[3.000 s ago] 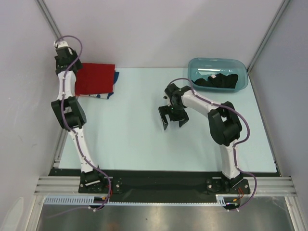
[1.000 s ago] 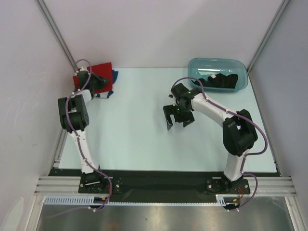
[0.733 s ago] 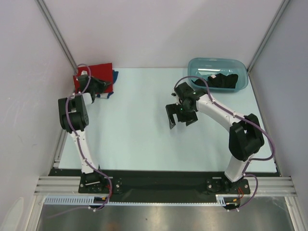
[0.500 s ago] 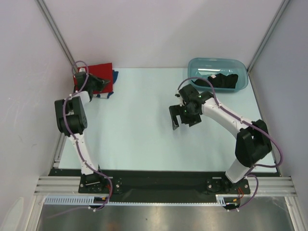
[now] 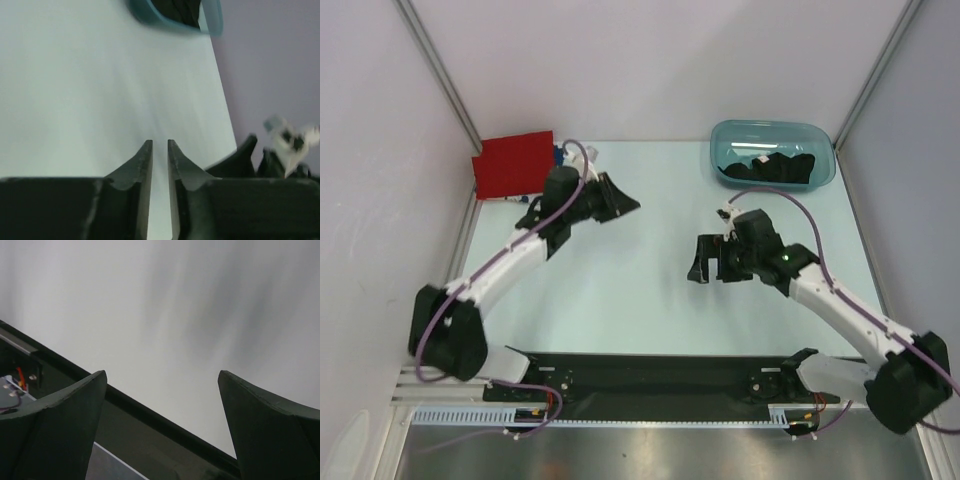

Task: Fold and stack the t-shirts
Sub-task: Neatly place the folded tshirt to the corner

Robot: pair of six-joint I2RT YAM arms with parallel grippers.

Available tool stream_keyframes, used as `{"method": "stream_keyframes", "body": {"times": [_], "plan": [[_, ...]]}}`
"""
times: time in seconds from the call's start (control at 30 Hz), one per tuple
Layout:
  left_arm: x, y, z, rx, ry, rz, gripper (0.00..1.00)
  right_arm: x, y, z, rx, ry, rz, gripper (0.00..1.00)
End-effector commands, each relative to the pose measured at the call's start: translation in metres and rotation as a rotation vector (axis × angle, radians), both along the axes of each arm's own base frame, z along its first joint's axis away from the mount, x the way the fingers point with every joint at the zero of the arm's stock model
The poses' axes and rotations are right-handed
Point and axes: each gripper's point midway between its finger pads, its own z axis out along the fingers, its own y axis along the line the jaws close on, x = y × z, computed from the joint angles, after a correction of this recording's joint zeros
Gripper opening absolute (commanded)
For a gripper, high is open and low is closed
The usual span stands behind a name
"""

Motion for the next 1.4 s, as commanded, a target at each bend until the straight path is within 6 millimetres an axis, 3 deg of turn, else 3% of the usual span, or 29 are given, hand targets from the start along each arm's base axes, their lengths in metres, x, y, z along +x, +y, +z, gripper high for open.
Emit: {"method": "stream_keyframes", "body": {"times": [0.0, 0.07, 0.1, 0.13, 0.17, 0.2, 0.23, 0.33, 0.37, 0.47, 0.5, 0.63, 0.67, 0.73, 0.8, 0.93, 0.97, 1.17, 1.37], "plan": [[-0.053, 0.011, 0.003, 0.094, -0.041, 0.009, 0.27, 0.006, 0.013, 0.030, 0.226, -0.091, -0.081, 1.00], [-0.079, 0.005, 0.001, 0.069, -0.032, -0.011, 0.34, -0.003, 0.008, 0.029, 0.298, -0.132, -0.116, 1.00], [-0.097, 0.008, -0.020, 0.066, 0.009, -0.026, 0.36, -0.004, 0.010, 0.032, 0.351, -0.148, -0.129, 1.00], [-0.113, 0.006, -0.007, 0.012, -0.028, -0.038, 0.36, -0.014, 0.004, 0.023, 0.369, -0.152, -0.143, 1.00], [-0.130, 0.012, -0.031, 0.016, 0.012, -0.040, 0.38, -0.016, 0.001, 0.016, 0.375, -0.156, -0.158, 1.00], [-0.140, 0.013, -0.036, 0.005, 0.013, -0.042, 0.40, -0.018, 0.001, 0.014, 0.401, -0.173, -0.161, 1.00], [-0.160, 0.016, -0.042, -0.027, 0.006, -0.055, 0.43, -0.029, -0.004, -0.005, 0.414, -0.141, -0.185, 1.00], [-0.189, 0.020, -0.056, -0.079, 0.031, -0.079, 0.45, -0.042, -0.002, -0.024, 0.504, -0.089, -0.212, 1.00], [-0.200, 0.026, -0.068, -0.095, 0.035, -0.080, 0.46, -0.054, -0.003, -0.042, 0.530, -0.054, -0.207, 1.00], [-0.218, 0.036, -0.082, -0.166, 0.030, -0.058, 0.48, -0.062, 0.000, -0.043, 0.665, -0.060, -0.222, 0.99], [-0.221, 0.037, -0.084, -0.205, 0.041, -0.044, 0.49, -0.065, -0.003, -0.057, 0.668, -0.046, -0.246, 1.00], [-0.237, 0.044, -0.100, -0.326, 0.055, -0.028, 0.51, -0.069, -0.015, -0.079, 0.688, -0.004, -0.361, 1.00], [-0.242, 0.043, -0.117, -0.334, 0.089, -0.041, 0.51, -0.066, -0.019, -0.081, 0.688, 0.004, -0.400, 1.00], [-0.249, 0.043, -0.113, -0.391, 0.074, -0.057, 0.51, -0.069, -0.021, -0.082, 0.672, -0.018, -0.393, 1.00], [-0.259, 0.038, -0.126, -0.325, 0.100, -0.127, 0.51, -0.071, -0.029, -0.097, 0.610, -0.007, -0.426, 1.00], [-0.262, 0.033, -0.116, -0.376, 0.041, -0.178, 0.50, -0.071, -0.042, -0.110, 0.559, -0.010, -0.496, 1.00], [-0.261, 0.031, -0.128, -0.392, 0.057, -0.180, 0.50, -0.071, -0.046, -0.115, 0.534, -0.008, -0.516, 1.00], [-0.259, 0.032, -0.136, -0.376, 0.066, -0.168, 0.54, -0.069, -0.045, -0.115, 0.509, -0.052, -0.482, 1.00], [-0.270, 0.032, -0.154, -0.330, 0.140, -0.195, 0.53, -0.075, -0.036, -0.109, 0.521, -0.069, -0.404, 1.00]]}}
